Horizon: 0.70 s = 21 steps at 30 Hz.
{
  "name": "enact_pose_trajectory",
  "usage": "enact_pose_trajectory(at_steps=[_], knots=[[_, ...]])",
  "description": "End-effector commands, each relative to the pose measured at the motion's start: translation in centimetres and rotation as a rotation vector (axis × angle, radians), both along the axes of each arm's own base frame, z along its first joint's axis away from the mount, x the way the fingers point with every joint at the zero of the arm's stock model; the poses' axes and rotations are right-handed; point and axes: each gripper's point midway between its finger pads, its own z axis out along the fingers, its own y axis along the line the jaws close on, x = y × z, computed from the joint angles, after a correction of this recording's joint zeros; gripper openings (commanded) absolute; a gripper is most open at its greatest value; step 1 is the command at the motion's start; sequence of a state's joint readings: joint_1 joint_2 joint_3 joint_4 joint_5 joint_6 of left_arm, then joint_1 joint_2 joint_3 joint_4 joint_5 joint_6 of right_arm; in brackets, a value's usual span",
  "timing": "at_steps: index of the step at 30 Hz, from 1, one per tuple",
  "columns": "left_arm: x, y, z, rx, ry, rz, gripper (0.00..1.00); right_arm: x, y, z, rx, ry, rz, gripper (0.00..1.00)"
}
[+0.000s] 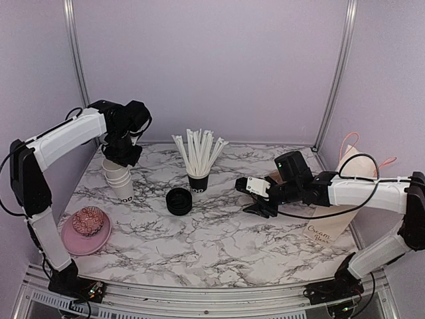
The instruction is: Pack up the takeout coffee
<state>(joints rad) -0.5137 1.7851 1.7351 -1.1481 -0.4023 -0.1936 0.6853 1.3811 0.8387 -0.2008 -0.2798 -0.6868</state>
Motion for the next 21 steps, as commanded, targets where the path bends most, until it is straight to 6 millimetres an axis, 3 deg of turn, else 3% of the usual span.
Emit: enact_pose_trajectory(at_steps=[1,5,10,15,17,21], knots=[[-0.8,-2.5,0.4,-0.188,0.037,-0.01,0.0,0.0,0.5,0.7,0.017,-0.02,0.013,0.6],[-0.3,-0.3,2.7,0.005,-0.044,0.021,0.0,0.0,0.6,0.4,0.013,-0.01,0.016,0.6],[-1.1,0.4,3.9,0.011,-0.056,0.028,0.0,0.0,0.6,0.4,0.01,-0.012,0.017,0.6],[-1.9,1.2,7.6,-0.005,-0.14,0.082,0.0,0.1,0.5,0.3,0.005,-0.016,0.014,0.6],[-2.6,0.4,9.5,-0.048,-0.184,0.076,0.0,0.1,0.5,0.3,0.005,-0.016,0.014,0.6],[-4.4,-3.7,12.6,-0.152,-0.233,-0.026,0.0,0.2,0.4,0.1,-0.002,-0.018,0.007,0.6]])
